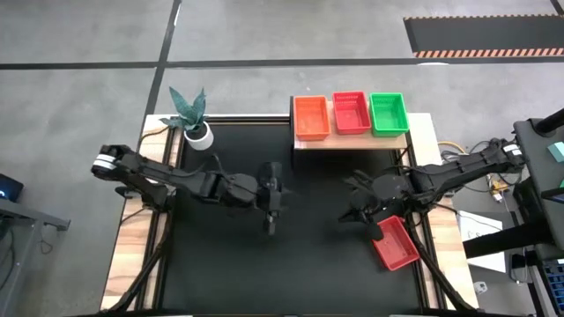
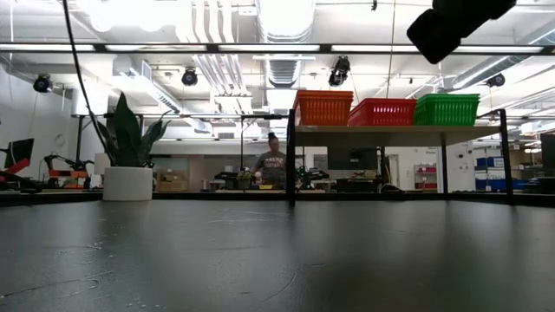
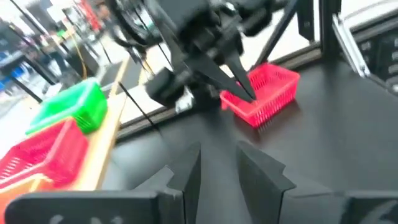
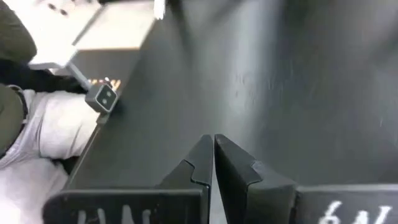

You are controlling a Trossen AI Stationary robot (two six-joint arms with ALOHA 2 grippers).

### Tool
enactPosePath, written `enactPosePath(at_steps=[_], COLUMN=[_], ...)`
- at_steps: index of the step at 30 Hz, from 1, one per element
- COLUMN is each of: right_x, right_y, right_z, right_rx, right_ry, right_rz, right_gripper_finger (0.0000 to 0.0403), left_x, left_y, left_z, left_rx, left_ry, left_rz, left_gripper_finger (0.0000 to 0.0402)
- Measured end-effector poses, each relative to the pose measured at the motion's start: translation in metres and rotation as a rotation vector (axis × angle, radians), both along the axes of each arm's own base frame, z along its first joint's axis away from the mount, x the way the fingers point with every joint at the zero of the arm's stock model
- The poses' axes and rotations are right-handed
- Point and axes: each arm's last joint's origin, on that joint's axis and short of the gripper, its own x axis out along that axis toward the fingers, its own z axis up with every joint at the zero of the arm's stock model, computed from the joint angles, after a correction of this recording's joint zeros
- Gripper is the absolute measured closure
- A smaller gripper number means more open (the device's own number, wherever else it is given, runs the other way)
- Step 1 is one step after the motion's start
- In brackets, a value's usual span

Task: Stack baskets on shelf by color
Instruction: Stack the red bin on the other red bins on the shelf

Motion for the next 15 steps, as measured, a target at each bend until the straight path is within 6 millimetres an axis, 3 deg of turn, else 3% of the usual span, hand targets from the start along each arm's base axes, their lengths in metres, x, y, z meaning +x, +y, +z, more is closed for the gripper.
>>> enactPosePath(at_steps=[8,15], right_x=[0.007,0.005], right_y=[0.028,0.054], right_z=[0.004,0.004], right_rx=[0.014,-0.022], right_ry=[0.32,0.655], right_rz=[-0.087,-0.156], right_gripper_finger=[0.0394,0.0394], left_x=[-0.024,-0.031], left_y=[0.006,0.007], left_z=[0.007,0.008], left_rx=[0.021,0.041], left_ry=[-0.144,-0.169], left_rz=[-0.009,-0.013], left_gripper_finger=[0.0316,0.0316])
